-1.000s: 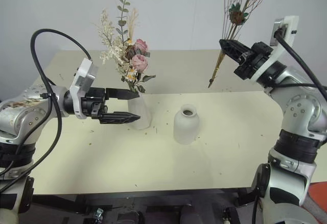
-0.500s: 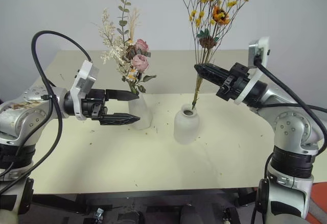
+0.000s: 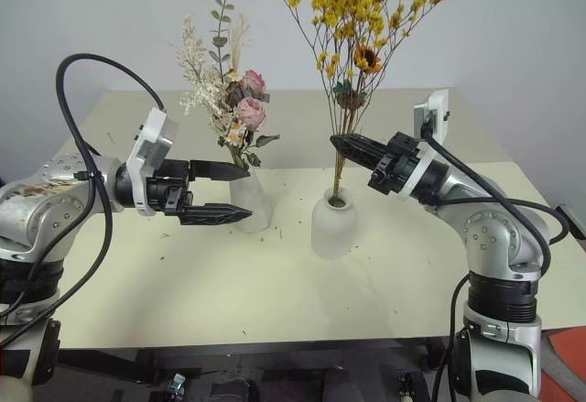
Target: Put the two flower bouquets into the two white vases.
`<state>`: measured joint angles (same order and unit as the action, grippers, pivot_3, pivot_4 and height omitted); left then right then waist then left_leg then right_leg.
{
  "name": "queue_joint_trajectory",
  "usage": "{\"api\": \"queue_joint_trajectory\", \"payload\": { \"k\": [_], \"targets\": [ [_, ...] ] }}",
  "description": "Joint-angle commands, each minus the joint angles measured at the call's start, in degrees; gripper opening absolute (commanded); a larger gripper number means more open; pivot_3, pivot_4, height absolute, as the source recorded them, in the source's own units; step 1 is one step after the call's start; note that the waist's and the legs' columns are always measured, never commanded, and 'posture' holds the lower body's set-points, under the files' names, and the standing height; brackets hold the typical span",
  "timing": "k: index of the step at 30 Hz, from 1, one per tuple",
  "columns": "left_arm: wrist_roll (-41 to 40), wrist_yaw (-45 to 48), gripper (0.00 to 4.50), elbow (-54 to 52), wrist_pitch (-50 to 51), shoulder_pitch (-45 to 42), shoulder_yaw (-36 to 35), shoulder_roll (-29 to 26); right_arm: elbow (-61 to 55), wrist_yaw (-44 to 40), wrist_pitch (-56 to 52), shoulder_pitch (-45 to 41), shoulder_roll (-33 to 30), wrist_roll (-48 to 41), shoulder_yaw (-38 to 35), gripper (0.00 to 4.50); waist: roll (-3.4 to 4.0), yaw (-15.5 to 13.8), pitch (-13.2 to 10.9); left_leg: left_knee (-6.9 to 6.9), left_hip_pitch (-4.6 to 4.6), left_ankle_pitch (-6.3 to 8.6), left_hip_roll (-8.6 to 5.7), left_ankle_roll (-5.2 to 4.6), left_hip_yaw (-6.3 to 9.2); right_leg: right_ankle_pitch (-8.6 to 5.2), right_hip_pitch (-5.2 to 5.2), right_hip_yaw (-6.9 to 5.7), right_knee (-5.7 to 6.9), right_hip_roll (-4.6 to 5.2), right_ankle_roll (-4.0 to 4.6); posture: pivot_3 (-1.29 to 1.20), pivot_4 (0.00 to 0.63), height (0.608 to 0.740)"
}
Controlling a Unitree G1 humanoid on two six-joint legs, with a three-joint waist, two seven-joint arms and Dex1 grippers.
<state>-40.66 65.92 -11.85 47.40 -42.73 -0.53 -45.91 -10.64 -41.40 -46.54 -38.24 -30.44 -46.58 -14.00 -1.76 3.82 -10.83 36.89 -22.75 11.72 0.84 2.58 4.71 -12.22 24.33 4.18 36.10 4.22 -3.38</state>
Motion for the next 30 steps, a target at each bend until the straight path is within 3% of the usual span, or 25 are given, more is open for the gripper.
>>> {"api": "queue_joint_trajectory", "payload": {
  "k": [1, 16, 19, 22, 29, 30],
  "targets": [
    [-0.9, -0.1, 4.5, -2.0, 0.0, 0.0, -1.6, -1.0, -0.5, -0.4, 2.6, 0.5, 0.0, 0.3, -0.4, 0.03, 0.0, 0.0, 0.0, 0.0, 0.0, 0.0, 0.0, 0.0, 0.0, 0.0, 0.0, 0.0, 0.0, 0.0, 0.0, 0.0, 0.15, 0.74],
    [-0.9, 0.1, 4.5, -1.8, 0.1, -0.4, -1.2, -1.0, -1.4, -0.8, 11.6, 6.9, 2.4, 7.0, 3.9, 0.03, 0.01, 0.1, 0.0, 0.0, 0.01, 0.0, 0.0, 0.0, 0.0, 0.0, 0.0, 0.0, 0.01, -0.01, -0.01, 0.0, 0.15, 0.74],
    [-0.8, 0.0, 4.5, -1.8, 0.1, -0.4, -1.2, -0.9, -2.1, -0.4, 12.6, 8.0, 3.1, 7.8, 4.3, 0.8, 0.0, 0.0, 0.0, 0.0, 0.01, 0.0, 0.0, 0.0, 0.0, 0.0, -0.01, 0.0, 0.0, -0.01, -0.01, 0.0, 0.15, 0.74],
    [-0.9, -0.1, 4.5, -1.9, 0.3, -0.3, -1.2, -1.0, -2.6, -1.7, 13.6, 9.0, 2.3, 7.9, 3.8, 1.87, 0.01, 0.0, 0.0, 0.0, 0.0, 0.0, 0.0, 0.0, 0.0, 0.0, -0.01, 0.0, -0.01, 0.0, -0.01, 0.0, 0.15, 0.74],
    [-1.2, 0.1, 4.5, -2.1, 0.6, 0.2, -1.8, -1.6, -5.7, -6.5, 12.1, 12.1, -3.0, 4.9, 1.2, 4.35, 0.0, -0.1, 0.0, 0.0, 0.01, 0.0, 0.01, 0.0, 0.0, -0.01, -0.01, 0.0, 0.0, -0.01, -0.01, 0.0, 0.15, 0.74],
    [-1.3, -0.1, 4.5, -2.2, 0.7, 0.4, -1.9, -1.7, -6.6, -7.7, 11.9, 13.0, -4.4, 4.6, 1.0, 4.47, 0.0, -0.1, 0.0, 0.0, 0.01, 0.0, 0.0, 0.0, 0.0, -0.01, -0.01, 0.0, 0.0, -0.01, -0.01, 0.0, 0.15, 0.74]
  ]
}}
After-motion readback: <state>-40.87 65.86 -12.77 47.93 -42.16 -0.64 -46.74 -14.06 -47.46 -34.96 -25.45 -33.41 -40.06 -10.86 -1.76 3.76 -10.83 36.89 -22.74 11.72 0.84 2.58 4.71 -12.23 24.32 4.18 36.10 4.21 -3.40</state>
